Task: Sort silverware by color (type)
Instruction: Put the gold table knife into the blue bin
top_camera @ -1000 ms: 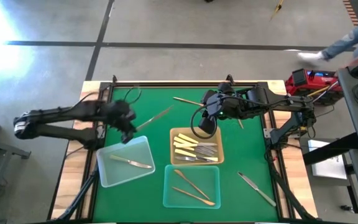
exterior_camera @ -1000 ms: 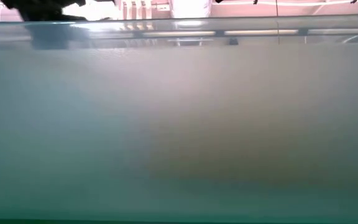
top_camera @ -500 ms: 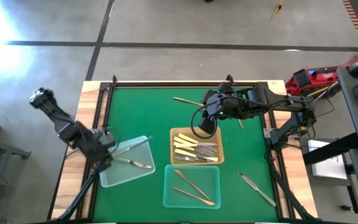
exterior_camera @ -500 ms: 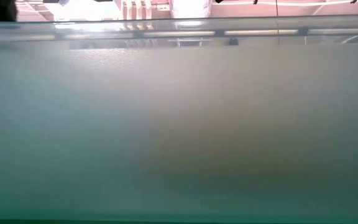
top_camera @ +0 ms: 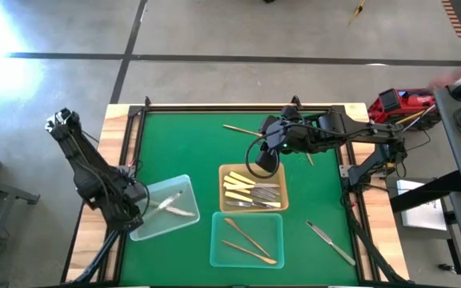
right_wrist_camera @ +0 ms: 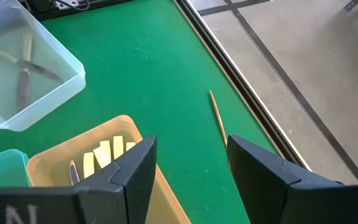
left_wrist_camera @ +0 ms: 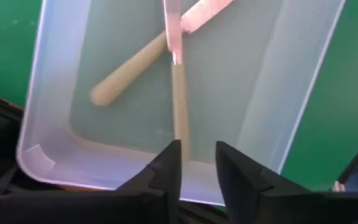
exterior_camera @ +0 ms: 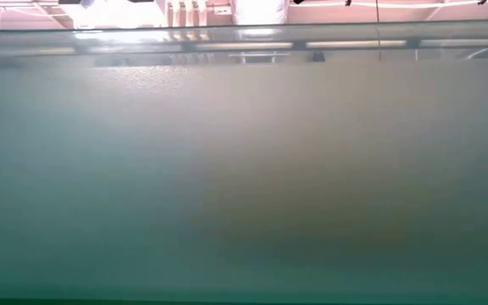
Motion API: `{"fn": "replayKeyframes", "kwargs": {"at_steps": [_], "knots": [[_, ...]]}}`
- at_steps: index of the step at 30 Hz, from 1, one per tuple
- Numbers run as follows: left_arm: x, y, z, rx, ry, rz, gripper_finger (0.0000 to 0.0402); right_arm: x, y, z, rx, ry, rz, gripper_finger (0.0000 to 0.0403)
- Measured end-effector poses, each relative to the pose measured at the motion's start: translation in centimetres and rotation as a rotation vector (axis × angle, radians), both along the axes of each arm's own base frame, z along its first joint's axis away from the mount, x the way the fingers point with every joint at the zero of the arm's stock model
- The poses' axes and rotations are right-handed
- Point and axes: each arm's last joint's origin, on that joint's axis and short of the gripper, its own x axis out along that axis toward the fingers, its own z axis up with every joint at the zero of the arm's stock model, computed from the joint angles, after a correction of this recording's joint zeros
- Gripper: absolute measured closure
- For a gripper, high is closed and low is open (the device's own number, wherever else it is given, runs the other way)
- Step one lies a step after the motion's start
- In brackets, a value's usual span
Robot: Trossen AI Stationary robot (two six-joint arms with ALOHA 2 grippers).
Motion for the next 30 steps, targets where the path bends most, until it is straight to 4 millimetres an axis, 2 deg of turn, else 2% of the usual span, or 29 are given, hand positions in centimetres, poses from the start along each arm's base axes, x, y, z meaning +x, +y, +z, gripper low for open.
{"fn": "replayKeyframes", "kwargs": {"at_steps": [5,11,15,20,25,30], "knots": [[0.3,-0.4,-0.1,-0.018,-0.012,0.004,0.0289,0.0,0.0,0.0,0.000,0.000,0.000,0.0213],[1.0,-0.5,-0.5,0.001,0.048,0.044,0.0284,0.0,0.0,0.0,0.000,0.000,0.000,0.0213],[2.2,-0.9,0.3,0.001,0.045,0.070,0.0283,0.0,0.0,0.0,0.000,0.000,0.000,0.0213],[4.5,-1.7,2.7,0.058,-0.021,0.099,0.0283,0.0,0.0,0.0,0.000,0.000,0.001,0.0213],[8.0,-2.2,5.5,0.199,-0.077,0.165,0.0283,0.0,0.0,0.0,0.000,0.000,0.000,0.0213],[11.4,-2.6,5.7,0.445,0.150,0.151,0.0283,0.0,0.0,0.0,0.000,0.000,0.000,0.0213]]}}
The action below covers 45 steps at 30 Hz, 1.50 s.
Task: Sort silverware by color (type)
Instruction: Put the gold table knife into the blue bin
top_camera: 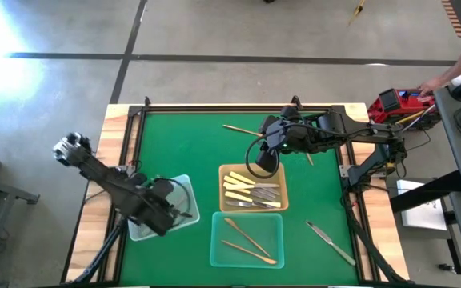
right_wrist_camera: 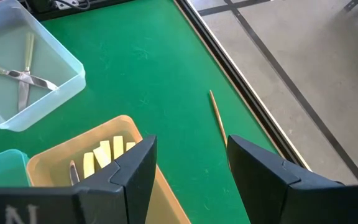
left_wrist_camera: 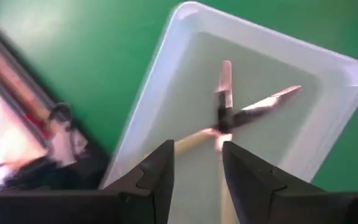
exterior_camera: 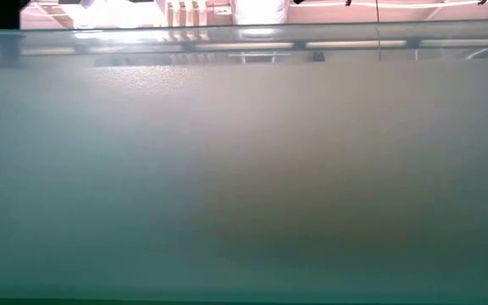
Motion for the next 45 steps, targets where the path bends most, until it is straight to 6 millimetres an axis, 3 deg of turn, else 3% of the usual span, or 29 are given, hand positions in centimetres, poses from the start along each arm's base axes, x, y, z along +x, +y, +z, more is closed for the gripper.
{"fn": "replayKeyframes", "kwargs": {"at_steps": [5,14,24,29,38,45], "knots": [[4.5,-0.3,-1.4,-0.014,0.080,-0.054,0.0283,0.0,0.0,0.0,0.000,-0.001,0.000,0.0213],[12.0,1.7,-3.1,0.013,0.209,-0.131,0.0283,0.0,0.0,0.0,0.001,-0.003,0.000,0.0213],[19.0,2.8,-1.8,0.184,0.155,-0.391,0.0283,0.1,0.0,0.1,0.001,-0.011,0.000,0.0213],[20.2,4.3,-0.3,0.304,0.140,-0.461,0.0283,0.1,0.0,0.1,0.001,-0.015,0.000,0.0213],[20.1,6.4,3.7,0.555,0.112,-0.508,0.0283,0.2,0.0,0.1,0.002,-0.023,0.000,0.0213],[21.0,8.5,2.7,0.538,0.159,-0.542,0.0283,0.2,0.0,0.2,-0.002,-0.027,-0.004,0.0213]]}}
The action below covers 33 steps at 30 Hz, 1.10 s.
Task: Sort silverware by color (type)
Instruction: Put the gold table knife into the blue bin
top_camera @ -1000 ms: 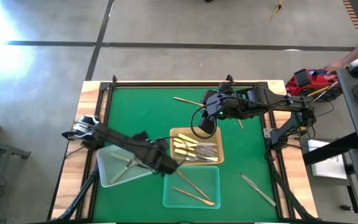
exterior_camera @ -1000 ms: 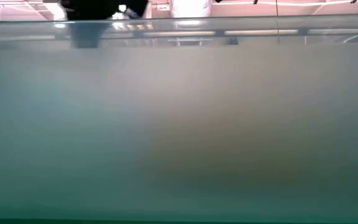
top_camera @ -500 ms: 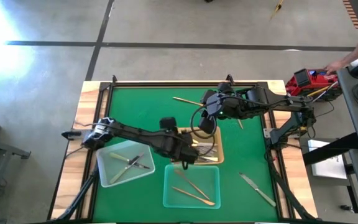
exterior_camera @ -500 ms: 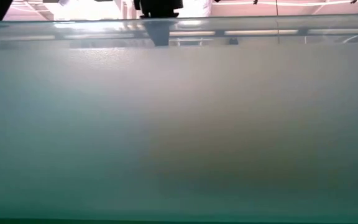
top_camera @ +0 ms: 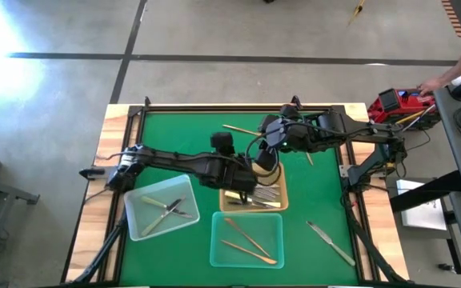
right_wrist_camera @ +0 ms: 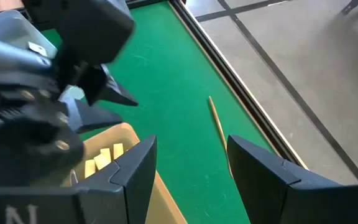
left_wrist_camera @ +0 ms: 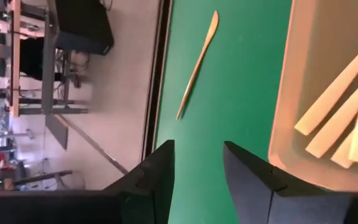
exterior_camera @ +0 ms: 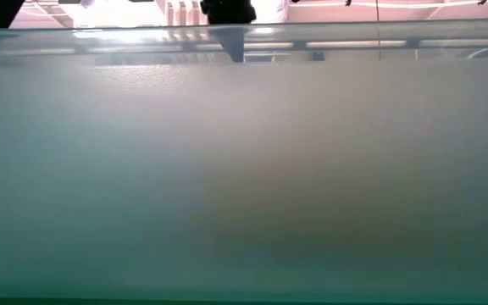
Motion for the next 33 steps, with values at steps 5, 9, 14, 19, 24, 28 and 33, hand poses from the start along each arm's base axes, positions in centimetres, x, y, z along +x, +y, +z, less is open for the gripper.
{"fn": "replayKeyframes", "kwargs": {"at_steps": [5,9,14,19,24,28,33], "knots": [[-0.1,1.8,-0.7,-0.032,-0.026,-0.045,0.0283,0.0,0.0,0.0,-0.001,-0.004,-0.001,0.0213],[-1.5,4.0,-1.1,-0.255,-0.154,-0.131,0.0283,0.1,-0.1,0.1,-0.057,0.023,0.048,0.0213],[-3.8,7.4,-2.0,-0.382,-0.313,-0.229,0.0283,0.3,-0.2,0.3,-0.107,0.022,0.110,0.0213],[-4.8,11.1,-4.1,-0.514,-0.320,-0.300,0.0283,0.4,-0.2,0.4,-0.109,0.006,0.107,0.0213],[-4.4,13.3,-6.0,-0.628,-0.327,-0.319,0.0283,1.3,-0.1,0.7,-0.030,-0.112,0.041,0.0213],[-4.0,13.7,-7.0,-0.631,-0.297,-0.349,0.0283,2.4,-0.1,0.5,-0.035,-0.149,0.046,0.0213],[-3.7,15.2,-7.7,-0.568,-0.293,-0.316,0.0283,2.4,-0.9,-0.6,-0.085,-0.015,0.064,0.0213]]}}
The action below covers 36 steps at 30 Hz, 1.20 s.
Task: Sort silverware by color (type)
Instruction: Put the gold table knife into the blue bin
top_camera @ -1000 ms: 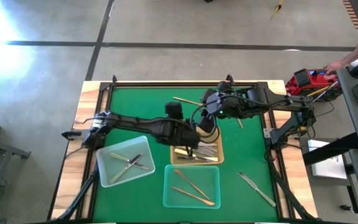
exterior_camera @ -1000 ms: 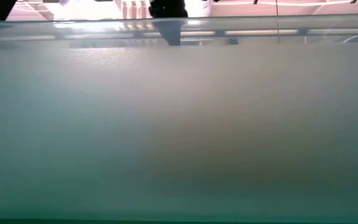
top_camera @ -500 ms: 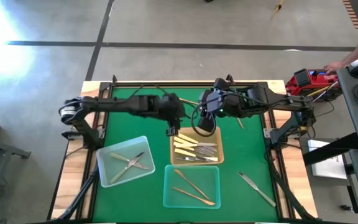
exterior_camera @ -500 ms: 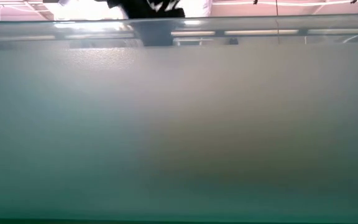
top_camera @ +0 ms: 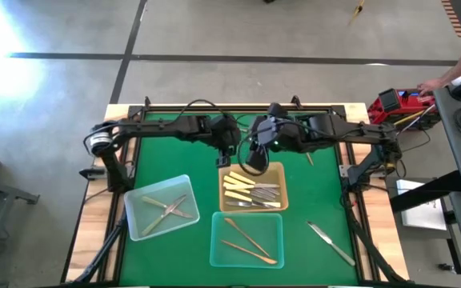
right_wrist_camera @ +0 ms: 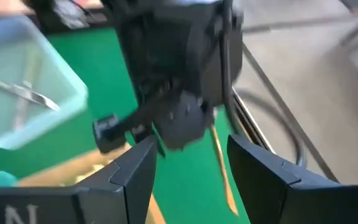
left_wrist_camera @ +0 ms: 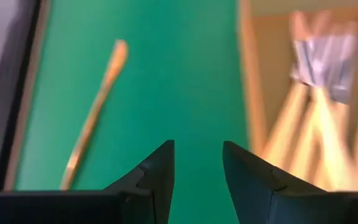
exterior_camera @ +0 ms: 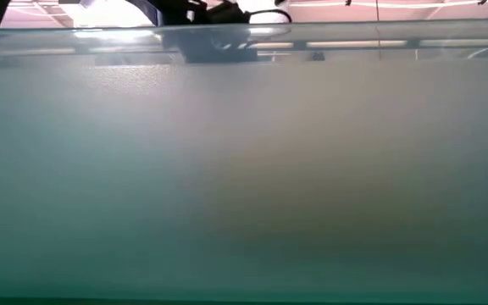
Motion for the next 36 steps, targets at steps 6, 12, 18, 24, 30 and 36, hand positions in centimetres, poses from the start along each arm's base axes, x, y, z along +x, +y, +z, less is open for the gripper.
{"fn": "replayKeyframes", "kwargs": {"at_steps": [6,12,18,24,30,36], "knots": [[0.7,3.7,-0.8,0.029,0.019,0.043,0.0283,-0.8,-3.5,-0.9,0.035,0.091,-0.155,0.0213],[2.1,7.7,-2.1,0.019,0.137,0.079,0.0283,-2.6,-7.0,-0.7,0.030,0.158,-0.252,0.0213],[3.8,10.1,-3.5,0.013,0.387,-0.018,0.0283,-4.1,-9.3,-0.8,0.027,0.226,-0.317,0.0213],[5.3,12.6,-2.9,0.027,0.375,-0.010,0.0283,-4.8,-10.2,-1.0,0.027,0.284,-0.333,0.0213],[4.4,14.7,-3.0,0.007,0.395,0.035,0.0283,-5.2,-10.7,-0.9,0.020,0.297,-0.338,0.0213],[3.9,15.0,-3.5,0.006,0.417,0.018,0.0283,-5.6,-11.6,-0.8,0.017,0.301,-0.360,0.0213]]}}
